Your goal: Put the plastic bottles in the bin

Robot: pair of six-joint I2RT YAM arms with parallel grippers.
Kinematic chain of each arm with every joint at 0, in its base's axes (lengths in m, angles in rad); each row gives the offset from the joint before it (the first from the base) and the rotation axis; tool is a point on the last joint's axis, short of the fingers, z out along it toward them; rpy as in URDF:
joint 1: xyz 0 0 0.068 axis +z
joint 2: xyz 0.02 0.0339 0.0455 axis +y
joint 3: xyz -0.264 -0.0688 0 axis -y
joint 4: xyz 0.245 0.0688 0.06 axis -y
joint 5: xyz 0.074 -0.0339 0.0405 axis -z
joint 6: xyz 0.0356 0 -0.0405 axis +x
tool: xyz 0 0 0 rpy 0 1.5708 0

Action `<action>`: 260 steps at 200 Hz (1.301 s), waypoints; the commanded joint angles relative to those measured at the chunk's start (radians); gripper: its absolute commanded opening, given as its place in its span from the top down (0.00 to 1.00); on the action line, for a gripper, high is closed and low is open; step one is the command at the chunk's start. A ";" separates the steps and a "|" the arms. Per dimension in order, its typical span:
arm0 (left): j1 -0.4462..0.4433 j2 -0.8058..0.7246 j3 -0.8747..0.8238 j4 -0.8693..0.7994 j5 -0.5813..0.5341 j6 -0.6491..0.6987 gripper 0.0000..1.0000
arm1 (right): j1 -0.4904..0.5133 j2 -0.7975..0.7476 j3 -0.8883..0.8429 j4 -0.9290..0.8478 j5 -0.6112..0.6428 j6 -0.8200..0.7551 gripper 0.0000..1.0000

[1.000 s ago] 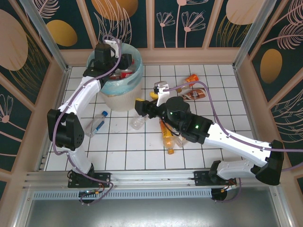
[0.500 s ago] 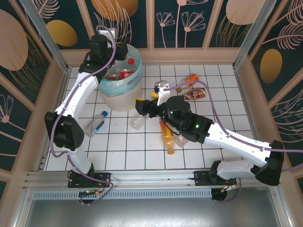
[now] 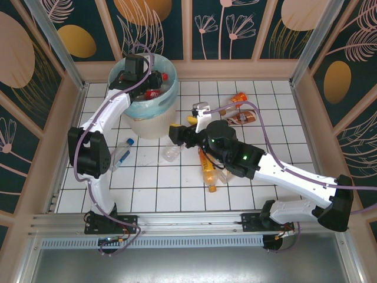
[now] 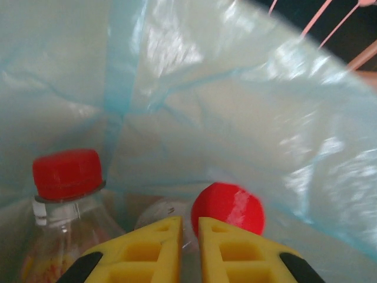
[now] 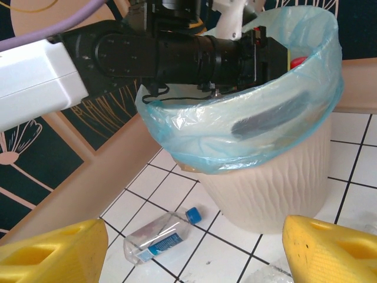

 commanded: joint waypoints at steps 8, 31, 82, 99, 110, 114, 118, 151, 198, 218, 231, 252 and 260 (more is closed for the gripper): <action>-0.001 0.016 0.051 -0.055 0.047 -0.019 0.83 | -0.007 -0.021 -0.006 0.001 -0.004 0.019 0.22; -0.002 -0.005 0.128 -0.063 0.050 -0.019 0.79 | -0.007 -0.025 0.001 -0.005 -0.004 0.021 0.22; -0.001 -0.145 0.296 -0.058 0.029 -0.018 0.63 | -0.006 -0.003 0.041 -0.044 -0.012 0.027 0.22; -0.001 -0.251 0.225 -0.031 -0.008 0.010 0.62 | -0.004 0.019 0.056 -0.067 -0.009 0.042 0.22; -0.002 -0.331 0.144 -0.010 -0.039 0.029 0.61 | -0.004 0.042 0.072 -0.094 0.010 0.066 0.22; -0.001 -0.361 0.110 0.000 -0.051 0.038 0.60 | -0.004 0.053 0.079 -0.106 0.019 0.077 0.22; -0.001 -0.394 0.071 0.012 -0.057 0.050 0.60 | -0.003 0.064 0.088 -0.119 0.031 0.090 0.23; -0.001 -0.713 -0.335 0.141 -0.101 0.160 0.51 | 0.005 0.172 0.164 -0.241 0.089 0.180 0.23; -0.002 -1.084 -0.694 0.077 -0.360 0.108 0.43 | 0.068 0.314 0.208 -0.251 0.039 0.241 0.26; -0.001 -1.170 -0.773 -0.012 -0.422 0.034 0.43 | 0.084 0.385 0.233 -0.303 0.066 0.375 0.26; -0.002 -1.228 -0.844 -0.041 -0.423 0.002 0.43 | 0.082 0.418 0.224 -0.326 0.090 0.460 0.25; -0.001 -1.324 -0.952 -0.036 -0.417 -0.027 0.42 | 0.078 0.454 0.193 -0.347 0.159 0.578 0.23; -0.001 -1.350 -0.984 -0.029 -0.412 -0.027 0.42 | 0.073 0.470 0.198 -0.381 0.188 0.631 0.21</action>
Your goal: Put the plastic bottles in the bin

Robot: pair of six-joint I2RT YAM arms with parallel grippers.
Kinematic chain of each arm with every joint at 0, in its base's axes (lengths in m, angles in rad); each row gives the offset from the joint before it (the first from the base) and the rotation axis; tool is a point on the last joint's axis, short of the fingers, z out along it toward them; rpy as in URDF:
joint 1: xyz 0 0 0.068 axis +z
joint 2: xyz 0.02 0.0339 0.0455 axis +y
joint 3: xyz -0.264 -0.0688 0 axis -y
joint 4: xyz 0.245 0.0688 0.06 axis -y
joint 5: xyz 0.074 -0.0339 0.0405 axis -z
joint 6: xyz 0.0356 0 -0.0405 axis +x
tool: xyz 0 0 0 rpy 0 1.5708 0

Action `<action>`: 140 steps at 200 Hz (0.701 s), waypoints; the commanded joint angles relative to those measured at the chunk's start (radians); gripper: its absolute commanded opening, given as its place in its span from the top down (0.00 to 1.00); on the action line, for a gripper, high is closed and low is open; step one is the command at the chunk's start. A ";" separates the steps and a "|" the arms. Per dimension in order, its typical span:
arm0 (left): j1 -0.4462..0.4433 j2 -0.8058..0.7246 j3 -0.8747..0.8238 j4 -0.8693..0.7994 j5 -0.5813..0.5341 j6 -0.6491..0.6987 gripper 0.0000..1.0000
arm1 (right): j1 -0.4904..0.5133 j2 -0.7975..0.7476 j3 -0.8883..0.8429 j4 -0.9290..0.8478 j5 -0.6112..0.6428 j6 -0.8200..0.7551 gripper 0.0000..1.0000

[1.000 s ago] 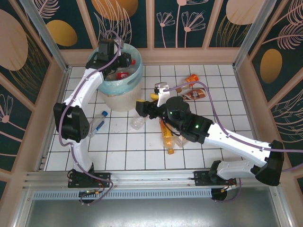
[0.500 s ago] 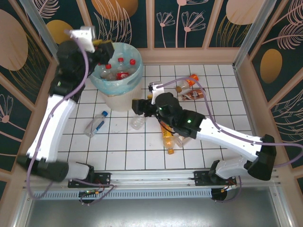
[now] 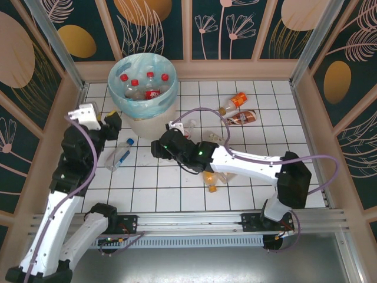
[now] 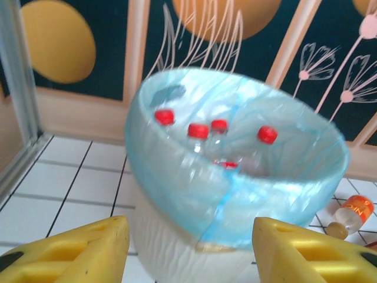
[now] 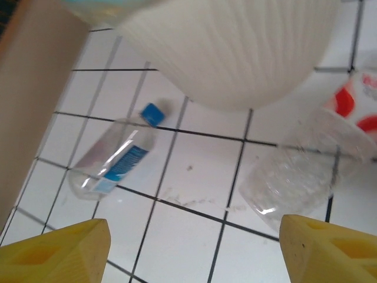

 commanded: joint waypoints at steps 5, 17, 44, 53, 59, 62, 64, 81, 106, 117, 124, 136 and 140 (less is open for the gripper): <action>-0.002 -0.083 -0.103 -0.025 -0.032 -0.055 0.41 | -0.015 0.044 0.008 -0.108 0.129 0.235 0.20; -0.001 -0.104 -0.145 -0.006 -0.024 -0.048 0.41 | -0.027 0.076 0.026 -0.149 0.142 0.275 0.17; -0.002 -0.114 -0.229 0.047 -0.009 -0.047 0.40 | -0.048 0.156 0.076 -0.210 0.157 0.330 0.13; -0.001 -0.112 -0.250 0.066 -0.002 -0.047 0.40 | -0.055 0.182 0.092 -0.222 0.157 0.337 0.11; -0.001 -0.109 -0.262 0.075 0.003 -0.048 0.40 | -0.059 0.202 0.101 -0.224 0.154 0.338 0.10; -0.001 -0.108 -0.268 0.079 0.004 -0.046 0.40 | -0.061 0.211 0.105 -0.226 0.153 0.340 0.10; -0.001 -0.107 -0.272 0.083 0.004 -0.046 0.40 | -0.064 0.218 0.109 -0.229 0.153 0.342 0.10; -0.002 -0.106 -0.301 0.102 0.008 -0.046 0.40 | -0.082 0.269 0.141 -0.258 0.140 0.369 0.08; -0.002 -0.112 -0.322 0.105 0.010 -0.035 0.40 | -0.101 0.323 0.162 -0.238 0.107 0.365 0.08; -0.001 -0.119 -0.329 0.102 0.011 -0.031 0.39 | -0.107 0.344 0.168 -0.221 0.094 0.360 0.08; -0.001 -0.123 -0.334 0.101 0.012 -0.029 0.39 | -0.113 0.356 0.172 -0.216 0.087 0.359 0.08; -0.002 -0.130 -0.338 0.096 0.015 -0.025 0.39 | -0.121 0.374 0.176 -0.210 0.072 0.359 0.08; -0.002 -0.132 -0.339 0.094 0.016 -0.025 0.39 | -0.124 0.378 0.174 -0.207 0.067 0.358 0.09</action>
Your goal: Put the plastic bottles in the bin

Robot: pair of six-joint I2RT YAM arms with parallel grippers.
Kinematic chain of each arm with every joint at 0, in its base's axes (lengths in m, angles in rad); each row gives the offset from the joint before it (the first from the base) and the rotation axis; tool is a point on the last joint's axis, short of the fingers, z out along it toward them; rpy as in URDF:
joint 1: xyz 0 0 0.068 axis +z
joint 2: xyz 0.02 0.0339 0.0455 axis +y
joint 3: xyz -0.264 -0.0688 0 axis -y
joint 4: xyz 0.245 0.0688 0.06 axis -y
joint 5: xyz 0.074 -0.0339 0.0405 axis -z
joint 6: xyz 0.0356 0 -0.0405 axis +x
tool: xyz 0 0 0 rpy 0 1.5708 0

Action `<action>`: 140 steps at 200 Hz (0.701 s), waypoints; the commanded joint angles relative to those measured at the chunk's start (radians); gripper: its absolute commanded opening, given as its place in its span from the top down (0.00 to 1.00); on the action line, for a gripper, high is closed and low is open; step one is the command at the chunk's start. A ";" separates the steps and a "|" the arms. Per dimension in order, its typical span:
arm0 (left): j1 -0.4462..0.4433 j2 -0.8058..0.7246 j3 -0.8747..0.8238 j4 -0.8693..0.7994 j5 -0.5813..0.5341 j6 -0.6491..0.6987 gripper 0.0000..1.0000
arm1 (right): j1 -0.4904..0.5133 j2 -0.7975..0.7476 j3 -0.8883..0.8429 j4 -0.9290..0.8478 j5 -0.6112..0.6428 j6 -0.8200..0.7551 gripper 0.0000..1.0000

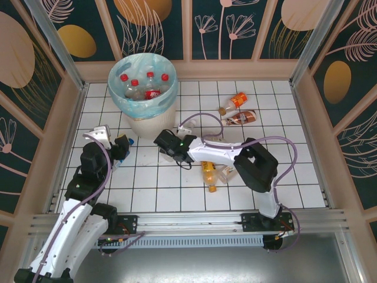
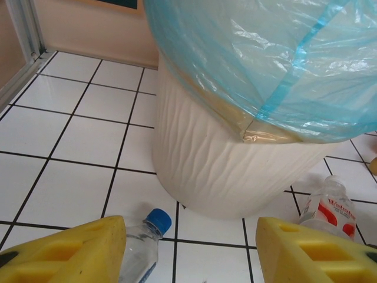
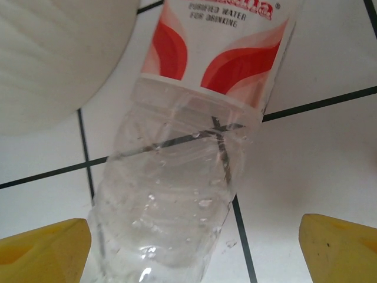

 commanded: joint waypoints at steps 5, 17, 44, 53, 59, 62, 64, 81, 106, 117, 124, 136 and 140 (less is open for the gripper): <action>-0.001 -0.025 -0.016 0.038 0.015 0.009 0.39 | -0.019 0.042 0.031 -0.002 -0.015 0.029 0.09; -0.002 -0.029 -0.019 0.032 0.013 0.011 0.39 | -0.027 0.052 0.024 0.008 -0.030 0.024 0.12; -0.002 -0.038 -0.016 0.030 0.013 0.014 0.39 | -0.039 0.049 -0.011 0.034 -0.064 0.019 0.17; -0.001 -0.039 -0.016 0.031 0.009 0.017 0.39 | -0.041 0.045 -0.021 0.039 -0.073 0.016 0.18; -0.001 -0.036 -0.017 0.034 0.007 0.019 0.39 | -0.042 0.045 -0.027 0.043 -0.077 0.017 0.18; -0.002 -0.036 -0.017 0.034 0.006 0.020 0.39 | -0.043 0.042 -0.031 0.045 -0.080 0.016 0.18; -0.002 -0.036 -0.016 0.034 0.006 0.021 0.39 | -0.044 0.042 -0.032 0.047 -0.082 0.016 0.18; -0.002 -0.029 -0.015 0.041 0.005 0.024 0.39 | -0.048 0.042 -0.049 0.058 -0.105 0.016 0.18; -0.001 -0.015 -0.012 0.048 0.011 0.029 0.38 | -0.055 0.043 -0.072 0.080 -0.133 0.023 0.16; -0.001 -0.010 -0.012 0.049 0.013 0.031 0.38 | -0.057 0.043 -0.077 0.089 -0.144 0.022 0.16; -0.002 -0.007 -0.012 0.051 0.012 0.032 0.38 | -0.060 0.045 -0.080 0.093 -0.150 0.023 0.16; -0.001 -0.001 -0.012 0.054 0.012 0.033 0.38 | -0.065 0.045 -0.085 0.101 -0.160 0.022 0.17; -0.001 0.001 -0.012 0.054 0.013 0.033 0.38 | -0.067 0.045 -0.087 0.104 -0.162 0.022 0.18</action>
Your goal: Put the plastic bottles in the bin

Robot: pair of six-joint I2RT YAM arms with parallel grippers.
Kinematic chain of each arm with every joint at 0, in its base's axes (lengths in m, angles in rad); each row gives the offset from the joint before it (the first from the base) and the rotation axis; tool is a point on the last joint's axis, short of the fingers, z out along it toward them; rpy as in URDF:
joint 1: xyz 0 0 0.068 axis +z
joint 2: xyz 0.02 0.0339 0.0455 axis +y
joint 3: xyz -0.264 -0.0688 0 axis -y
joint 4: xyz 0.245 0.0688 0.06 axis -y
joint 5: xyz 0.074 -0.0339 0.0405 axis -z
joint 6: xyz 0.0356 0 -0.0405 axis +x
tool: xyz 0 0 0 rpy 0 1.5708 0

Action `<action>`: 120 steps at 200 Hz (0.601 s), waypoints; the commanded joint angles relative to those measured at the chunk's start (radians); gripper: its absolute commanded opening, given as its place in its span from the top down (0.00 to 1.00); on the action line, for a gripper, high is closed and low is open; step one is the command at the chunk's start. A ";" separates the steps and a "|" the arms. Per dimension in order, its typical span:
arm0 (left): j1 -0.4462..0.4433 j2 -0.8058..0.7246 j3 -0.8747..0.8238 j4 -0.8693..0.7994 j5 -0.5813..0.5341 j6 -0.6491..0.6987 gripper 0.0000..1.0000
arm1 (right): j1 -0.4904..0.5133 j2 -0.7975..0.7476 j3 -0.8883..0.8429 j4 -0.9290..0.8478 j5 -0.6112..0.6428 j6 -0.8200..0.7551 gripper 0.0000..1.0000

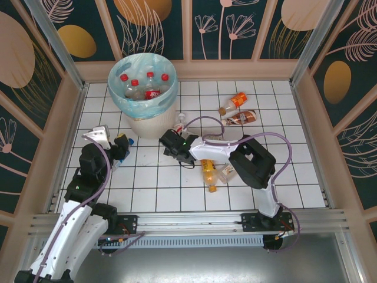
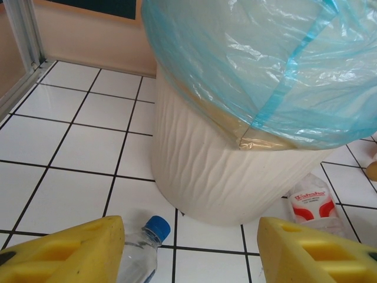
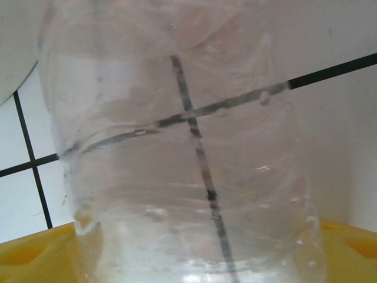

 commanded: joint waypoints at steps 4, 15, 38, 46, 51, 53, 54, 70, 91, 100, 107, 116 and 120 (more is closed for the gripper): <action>-0.001 0.007 -0.005 0.034 0.014 0.020 0.38 | -0.016 0.016 -0.027 0.029 -0.023 0.014 0.19; -0.001 0.011 -0.002 0.037 0.016 0.021 0.38 | -0.020 0.012 -0.037 0.039 -0.032 0.013 0.21; -0.002 0.024 0.015 0.039 0.022 0.020 0.38 | -0.022 -0.008 -0.056 0.051 -0.042 0.013 0.27; -0.002 0.029 0.025 0.037 0.024 0.020 0.38 | -0.022 -0.016 -0.063 0.055 -0.044 0.012 0.28; -0.002 0.032 0.031 0.036 0.025 0.020 0.38 | -0.023 -0.025 -0.069 0.057 -0.048 0.012 0.29; -0.001 0.033 0.035 0.036 0.025 0.020 0.38 | -0.022 -0.027 -0.071 0.058 -0.048 0.012 0.30; -0.001 0.034 0.035 0.036 0.025 0.020 0.38 | -0.022 -0.029 -0.073 0.058 -0.049 0.012 0.30; -0.002 0.043 0.058 0.034 0.028 0.022 0.38 | -0.021 -0.055 -0.095 0.074 -0.061 0.013 0.35; -0.002 0.054 0.088 0.037 0.032 0.020 0.38 | -0.018 -0.092 -0.128 0.097 -0.075 0.014 0.43; -0.001 0.059 0.098 0.037 0.034 0.019 0.38 | -0.015 -0.110 -0.140 0.101 -0.072 0.017 0.44; -0.002 0.062 0.109 0.037 0.035 0.018 0.38 | -0.011 -0.122 -0.149 0.103 -0.069 0.016 0.45; -0.001 0.065 0.120 0.037 0.035 0.016 0.38 | -0.007 -0.138 -0.157 0.105 -0.066 0.012 0.46; -0.002 0.067 0.124 0.037 0.036 0.016 0.38 | -0.004 -0.145 -0.160 0.108 -0.065 0.007 0.46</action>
